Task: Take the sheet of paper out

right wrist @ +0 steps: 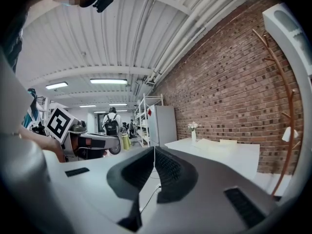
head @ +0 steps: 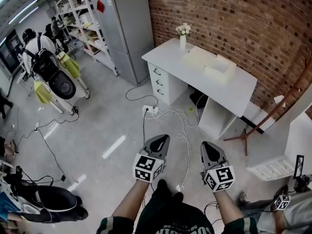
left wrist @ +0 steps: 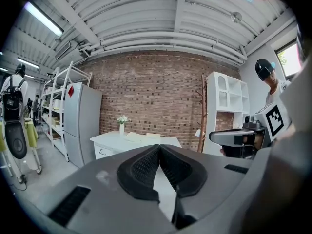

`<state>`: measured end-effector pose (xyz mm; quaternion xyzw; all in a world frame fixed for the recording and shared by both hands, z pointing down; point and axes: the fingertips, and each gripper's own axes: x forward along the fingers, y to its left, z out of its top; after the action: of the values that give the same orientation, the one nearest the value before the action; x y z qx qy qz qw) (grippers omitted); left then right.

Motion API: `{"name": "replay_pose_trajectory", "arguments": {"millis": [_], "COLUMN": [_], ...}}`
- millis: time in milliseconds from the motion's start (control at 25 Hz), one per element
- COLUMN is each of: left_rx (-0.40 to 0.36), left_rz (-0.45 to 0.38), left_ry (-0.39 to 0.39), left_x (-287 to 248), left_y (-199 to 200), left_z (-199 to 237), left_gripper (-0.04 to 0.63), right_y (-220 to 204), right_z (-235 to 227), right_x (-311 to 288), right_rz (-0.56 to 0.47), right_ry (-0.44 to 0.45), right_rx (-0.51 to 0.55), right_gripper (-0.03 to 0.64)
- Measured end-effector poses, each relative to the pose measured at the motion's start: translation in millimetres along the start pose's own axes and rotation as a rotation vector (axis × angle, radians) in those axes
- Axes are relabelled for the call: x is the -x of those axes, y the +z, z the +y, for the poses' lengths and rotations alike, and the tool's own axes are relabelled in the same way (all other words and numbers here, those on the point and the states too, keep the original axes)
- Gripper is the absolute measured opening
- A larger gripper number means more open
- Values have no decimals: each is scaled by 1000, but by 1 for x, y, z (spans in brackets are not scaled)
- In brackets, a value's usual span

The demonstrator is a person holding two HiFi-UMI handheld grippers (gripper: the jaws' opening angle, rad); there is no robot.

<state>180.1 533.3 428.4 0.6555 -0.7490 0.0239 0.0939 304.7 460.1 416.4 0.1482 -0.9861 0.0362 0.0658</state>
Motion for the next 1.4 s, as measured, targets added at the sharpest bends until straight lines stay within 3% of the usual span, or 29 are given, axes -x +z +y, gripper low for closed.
{"name": "replay_pose_trajectory", "arguments": {"millis": [440,1400], "left_rx": [8,-10], "left_rz": [-2,29], "left_ry": [-6,-115], "left_x": [-54,-216], "left_y": [3,33], "left_z": [34,200], "left_gripper": [12,12], "right_y": [1,32], "right_z": [-33,-113], "right_x": [-56,-270], "right_rz": [14,10], "right_ry": [-1,-122], "right_rx": [0,14], "right_gripper": [69,69]}}
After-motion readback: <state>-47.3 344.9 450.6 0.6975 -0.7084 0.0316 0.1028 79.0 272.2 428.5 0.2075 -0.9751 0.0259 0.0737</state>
